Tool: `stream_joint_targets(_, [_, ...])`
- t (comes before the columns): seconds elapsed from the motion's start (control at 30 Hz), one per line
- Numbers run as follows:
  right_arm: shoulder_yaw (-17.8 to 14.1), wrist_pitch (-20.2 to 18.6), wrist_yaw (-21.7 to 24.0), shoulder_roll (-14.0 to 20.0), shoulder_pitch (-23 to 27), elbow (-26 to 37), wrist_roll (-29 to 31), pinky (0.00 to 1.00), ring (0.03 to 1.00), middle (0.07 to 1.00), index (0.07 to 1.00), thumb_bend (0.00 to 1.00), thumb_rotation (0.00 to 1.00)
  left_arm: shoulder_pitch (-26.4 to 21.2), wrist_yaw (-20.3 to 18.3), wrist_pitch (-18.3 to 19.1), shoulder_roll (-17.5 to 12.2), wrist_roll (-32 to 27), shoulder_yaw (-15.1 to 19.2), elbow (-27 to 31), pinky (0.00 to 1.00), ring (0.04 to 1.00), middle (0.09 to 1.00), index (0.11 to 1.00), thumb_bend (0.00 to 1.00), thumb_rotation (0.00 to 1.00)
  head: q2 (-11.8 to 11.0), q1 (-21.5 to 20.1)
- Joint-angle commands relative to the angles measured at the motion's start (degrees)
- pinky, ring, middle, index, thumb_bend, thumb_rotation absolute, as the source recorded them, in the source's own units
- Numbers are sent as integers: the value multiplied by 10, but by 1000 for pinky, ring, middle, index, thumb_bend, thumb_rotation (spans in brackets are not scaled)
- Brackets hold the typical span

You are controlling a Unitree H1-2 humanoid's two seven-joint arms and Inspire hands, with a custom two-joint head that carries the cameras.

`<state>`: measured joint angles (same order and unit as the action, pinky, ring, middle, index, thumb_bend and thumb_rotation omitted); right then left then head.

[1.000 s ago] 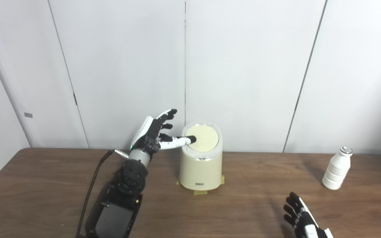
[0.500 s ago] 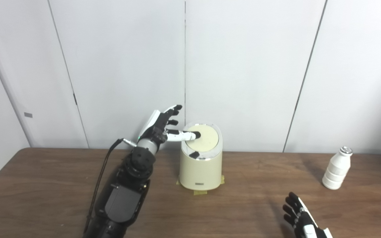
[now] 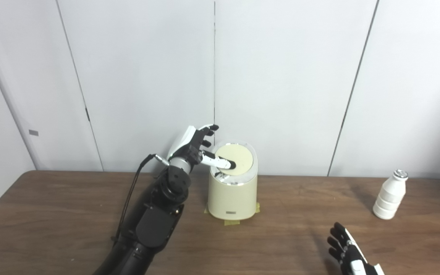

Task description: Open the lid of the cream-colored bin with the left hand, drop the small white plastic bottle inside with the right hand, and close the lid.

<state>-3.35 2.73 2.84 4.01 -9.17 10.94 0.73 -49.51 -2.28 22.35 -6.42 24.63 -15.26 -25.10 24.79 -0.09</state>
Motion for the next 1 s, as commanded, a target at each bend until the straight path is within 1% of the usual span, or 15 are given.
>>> stream_joint_targets(0.0, [10, 10, 0, -17, -73, -15, 10, 929, 935, 950, 941, 512, 1000, -40, 13, -17, 3, 16, -7, 6, 619, 791, 885, 910, 910, 46, 2, 0])
stream_joint_targets(0.1, [9, 9, 0, -17, -73, -15, 12, 933, 933, 947, 939, 517, 1000, -40, 15, -14, 5, 28, -16, 2, 593, 793, 886, 911, 901, 67, 3, 1])
stream_joint_targets(0.13, [9, 10, 0, -16, -72, -15, 12, 934, 933, 947, 938, 512, 1000, -39, 15, -13, 5, 30, -18, 2, 603, 800, 887, 912, 897, 74, 3, 1])
stream_joint_targets(0.17, [9, 9, 0, -16, -73, -15, 10, 932, 932, 946, 937, 512, 1000, -39, 16, -13, 6, 32, -19, 2, 636, 816, 889, 913, 897, 76, 4, 2])
stream_joint_targets(0.27, [9, 10, 0, -15, -72, -15, 10, 929, 932, 947, 940, 515, 1000, -38, 18, -21, 4, 45, -29, 0, 693, 833, 886, 911, 896, 61, 4, 2])
stream_joint_targets(0.33, [9, 9, -1, -16, -73, -14, 9, 929, 931, 947, 940, 524, 1000, -37, 19, -26, 0, 58, -41, 3, 703, 840, 883, 909, 898, 46, 8, 2])
stream_joint_targets(0.47, [10, 8, 1, -16, -75, -10, 11, 924, 924, 939, 936, 525, 1000, -34, 22, -52, -11, 86, -68, 3, 708, 859, 898, 907, 909, 5, 12, 1])
stream_joint_targets(0.57, [11, 10, 2, -17, -77, -9, 14, 931, 928, 940, 935, 534, 1000, -33, 26, -67, -22, 120, -96, 2, 707, 854, 902, 905, 923, 0, 16, 3])
stream_joint_targets(0.77, [12, 9, 2, -15, -81, -5, 10, 926, 925, 935, 932, 538, 1000, -30, 39, -88, -40, 191, -145, 1, 754, 857, 903, 910, 955, 0, 21, 4])
stream_joint_targets(0.83, [12, 8, 3, -15, -81, -3, 11, 929, 926, 937, 934, 541, 1000, -30, 37, -88, -44, 206, -152, 2, 760, 861, 905, 912, 956, 0, 23, 4])
stream_joint_targets(0.97, [12, 8, 1, -14, -82, -2, 7, 921, 925, 937, 933, 546, 1000, -27, 32, -87, -45, 222, -153, 5, 764, 865, 908, 912, 955, 0, 25, 6])
